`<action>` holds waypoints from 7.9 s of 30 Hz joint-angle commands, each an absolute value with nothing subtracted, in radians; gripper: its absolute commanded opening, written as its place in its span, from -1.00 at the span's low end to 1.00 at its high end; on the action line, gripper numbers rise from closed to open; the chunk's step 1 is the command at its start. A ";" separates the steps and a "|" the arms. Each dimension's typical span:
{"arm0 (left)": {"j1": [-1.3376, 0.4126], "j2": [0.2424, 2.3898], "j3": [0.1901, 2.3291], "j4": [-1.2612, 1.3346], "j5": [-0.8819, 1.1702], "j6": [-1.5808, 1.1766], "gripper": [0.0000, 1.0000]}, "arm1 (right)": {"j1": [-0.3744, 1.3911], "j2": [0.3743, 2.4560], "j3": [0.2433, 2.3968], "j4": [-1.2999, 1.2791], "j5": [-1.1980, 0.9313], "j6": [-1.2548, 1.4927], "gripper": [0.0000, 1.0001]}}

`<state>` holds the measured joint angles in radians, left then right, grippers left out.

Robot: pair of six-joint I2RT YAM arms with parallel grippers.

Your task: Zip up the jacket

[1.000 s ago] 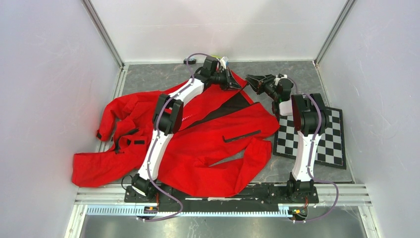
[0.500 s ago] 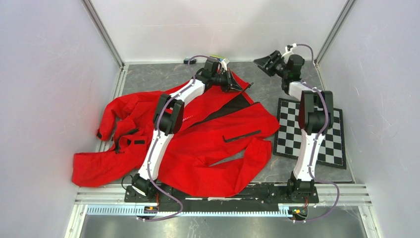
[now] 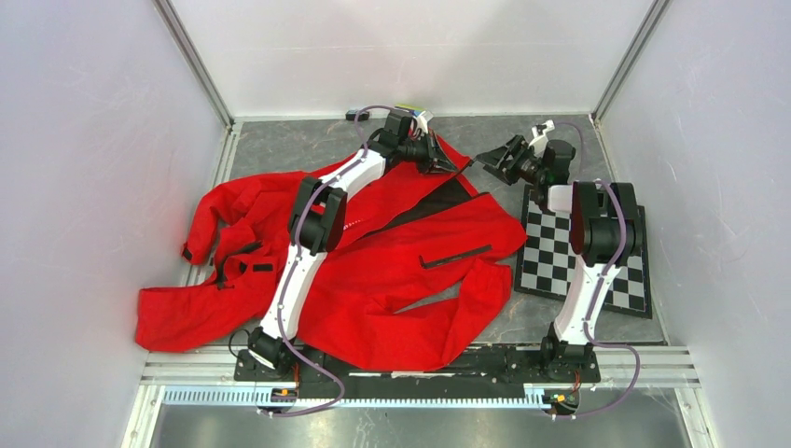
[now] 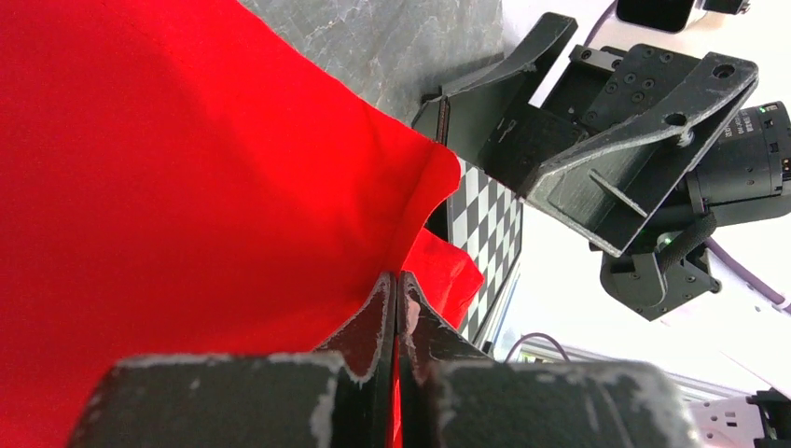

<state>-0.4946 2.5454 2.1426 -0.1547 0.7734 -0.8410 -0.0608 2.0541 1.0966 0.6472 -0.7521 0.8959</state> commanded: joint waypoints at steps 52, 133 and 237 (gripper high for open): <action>-0.485 2.488 2.200 -0.191 0.839 -0.789 -0.96 | -0.004 2.150 1.129 0.934 -0.795 1.111 -0.30; -0.518 2.467 2.218 -0.285 0.615 -0.368 0.16 | 0.025 2.111 1.144 1.098 -0.873 1.278 -0.99; -0.471 2.494 2.177 -0.079 0.839 -0.625 -0.95 | -0.066 1.876 1.139 0.255 -0.740 0.462 0.24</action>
